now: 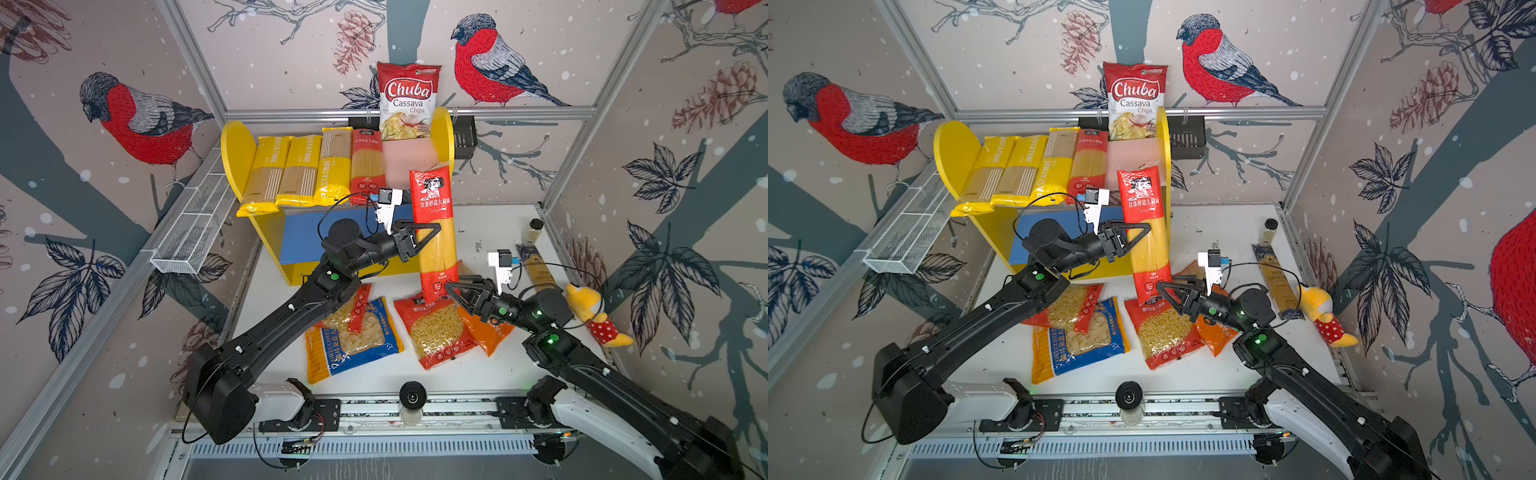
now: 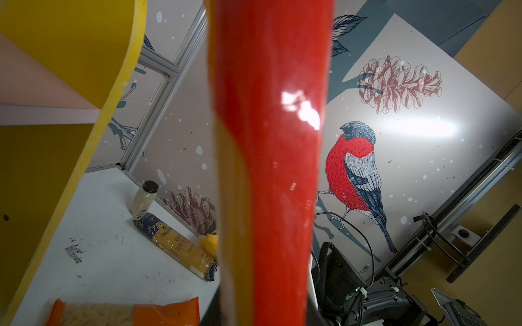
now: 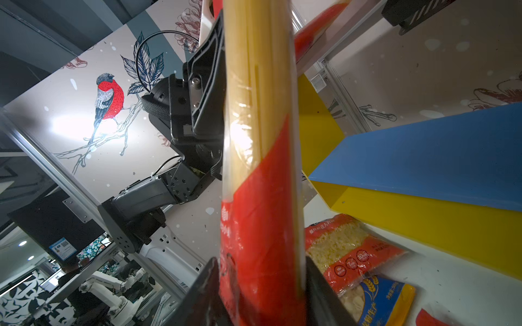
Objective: Arrange pasta packages on shelves
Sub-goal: Pick up the pasta bag from the pasta bags.
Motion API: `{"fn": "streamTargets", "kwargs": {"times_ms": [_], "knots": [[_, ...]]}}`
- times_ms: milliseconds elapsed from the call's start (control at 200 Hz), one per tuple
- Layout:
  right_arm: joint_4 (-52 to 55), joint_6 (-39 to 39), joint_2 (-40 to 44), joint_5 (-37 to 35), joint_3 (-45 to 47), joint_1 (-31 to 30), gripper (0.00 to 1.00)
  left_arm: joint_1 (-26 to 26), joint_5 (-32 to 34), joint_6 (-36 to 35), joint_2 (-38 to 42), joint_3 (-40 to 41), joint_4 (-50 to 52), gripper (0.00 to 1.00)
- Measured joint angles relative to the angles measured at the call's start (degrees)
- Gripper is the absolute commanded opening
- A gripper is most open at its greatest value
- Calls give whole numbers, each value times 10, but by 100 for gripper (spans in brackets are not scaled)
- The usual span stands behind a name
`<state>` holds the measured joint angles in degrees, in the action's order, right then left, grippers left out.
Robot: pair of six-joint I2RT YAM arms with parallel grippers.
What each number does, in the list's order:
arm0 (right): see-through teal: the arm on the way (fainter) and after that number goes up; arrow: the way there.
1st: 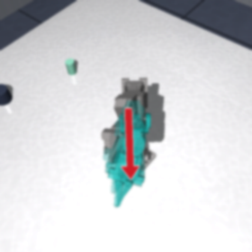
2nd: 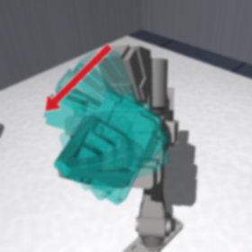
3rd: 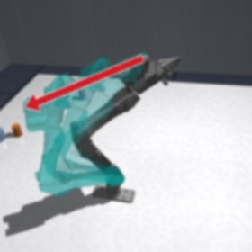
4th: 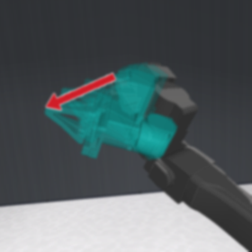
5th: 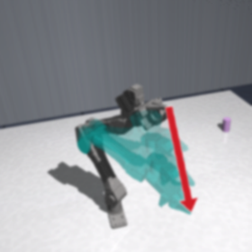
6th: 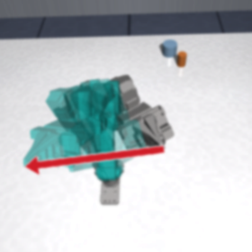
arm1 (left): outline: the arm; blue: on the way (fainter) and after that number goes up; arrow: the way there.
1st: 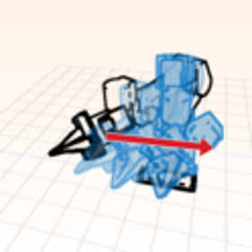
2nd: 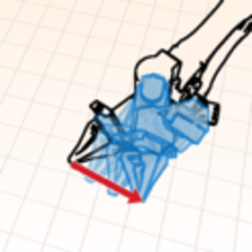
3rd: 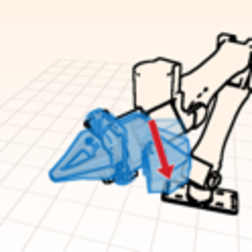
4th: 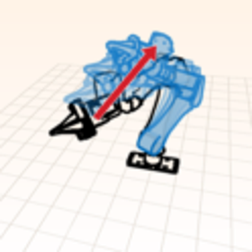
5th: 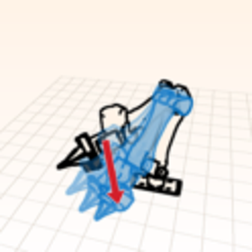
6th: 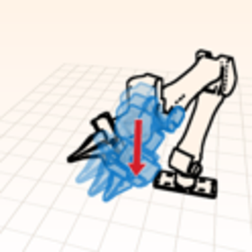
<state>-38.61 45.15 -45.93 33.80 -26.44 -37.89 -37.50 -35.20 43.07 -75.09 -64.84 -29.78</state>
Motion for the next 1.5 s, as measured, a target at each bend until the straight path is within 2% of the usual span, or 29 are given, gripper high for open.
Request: {"fn": "streamTargets", "kwargs": {"times_ms": [280, 485, 825, 1041, 1496], "knots": [[-17, 13, -2, 0, -3, -1, 20, 2, -7, 2, 0, -7, -9, 17], [-21, 15, -21, -2, -28, -3, 12, 14, -7, 3, 9, -12, -6, 22], [-47, 32, -74, 5, -71, -7, 5, 27, 22, -1, 18, -13, -9, 45], [-50, 45, -126, 15, -132, -7, 0, 34, 43, -7, 29, -6, -16, 53], [-93, 108, -236, -26, -256, -2, 0, 43, 55, -10, 44, 23, -16, 66]]}}
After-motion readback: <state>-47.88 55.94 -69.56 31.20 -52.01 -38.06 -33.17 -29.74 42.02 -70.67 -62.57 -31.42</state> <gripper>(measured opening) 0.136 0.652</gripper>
